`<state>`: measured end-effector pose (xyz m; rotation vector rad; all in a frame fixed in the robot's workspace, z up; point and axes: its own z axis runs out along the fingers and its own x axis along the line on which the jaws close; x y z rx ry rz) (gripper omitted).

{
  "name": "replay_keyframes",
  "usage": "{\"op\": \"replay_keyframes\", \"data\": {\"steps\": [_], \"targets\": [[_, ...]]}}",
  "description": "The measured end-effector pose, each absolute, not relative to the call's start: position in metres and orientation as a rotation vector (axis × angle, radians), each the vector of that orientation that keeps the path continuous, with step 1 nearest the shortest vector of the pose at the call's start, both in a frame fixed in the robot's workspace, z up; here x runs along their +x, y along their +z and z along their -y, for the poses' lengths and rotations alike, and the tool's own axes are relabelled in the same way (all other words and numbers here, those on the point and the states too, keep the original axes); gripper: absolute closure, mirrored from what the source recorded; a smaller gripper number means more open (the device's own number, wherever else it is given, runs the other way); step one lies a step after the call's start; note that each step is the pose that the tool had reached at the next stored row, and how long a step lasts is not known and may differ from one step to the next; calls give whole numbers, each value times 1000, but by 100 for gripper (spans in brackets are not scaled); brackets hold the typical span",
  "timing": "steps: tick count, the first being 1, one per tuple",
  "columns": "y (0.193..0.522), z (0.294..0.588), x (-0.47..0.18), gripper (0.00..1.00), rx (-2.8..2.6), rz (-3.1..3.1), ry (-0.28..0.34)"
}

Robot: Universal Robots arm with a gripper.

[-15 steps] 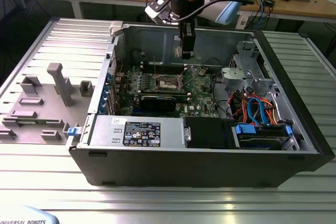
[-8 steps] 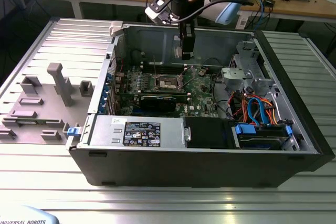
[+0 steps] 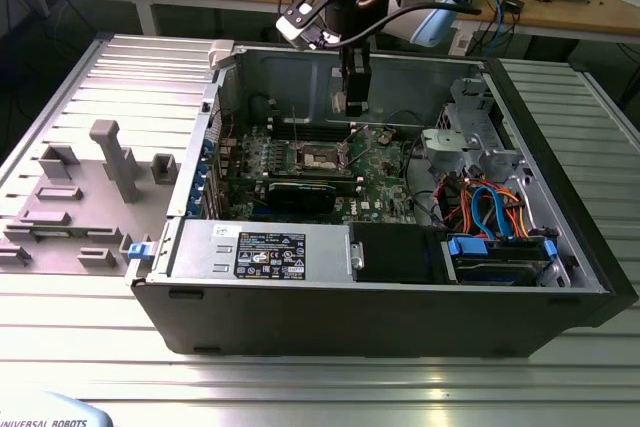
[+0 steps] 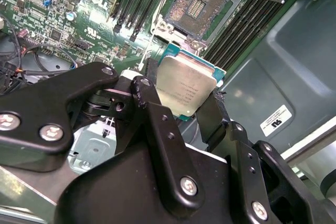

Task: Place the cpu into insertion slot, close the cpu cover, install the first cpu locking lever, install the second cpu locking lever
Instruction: 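Place the cpu into insertion slot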

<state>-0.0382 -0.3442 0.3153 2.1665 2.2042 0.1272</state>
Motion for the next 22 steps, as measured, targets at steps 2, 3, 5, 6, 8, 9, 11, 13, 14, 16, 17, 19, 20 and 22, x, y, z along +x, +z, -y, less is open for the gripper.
{"op": "replay_keyframes", "data": {"steps": [2,3,5,6,8,9,11,13,14,16,17,19,20,22], "targets": [[315,344,-38,46,2167,-2204,127],[315,344,-38,46,2167,-2204,127],[315,344,-38,46,2167,-2204,127],[315,344,-38,46,2167,-2204,127],[314,344,-38,46,2167,-2204,127],[314,344,-38,46,2167,-2204,127],[313,344,-38,46,2167,-2204,128],[312,344,-39,46,2167,-2204,127],[311,344,-41,46,2167,-2204,127],[310,344,-43,46,2167,-2204,127],[309,344,-45,46,2167,-2204,127],[305,344,-50,46,2168,-2203,127],[303,344,-50,46,2176,-2195,127],[301,344,-51,46,2187,-2184,126]]}}
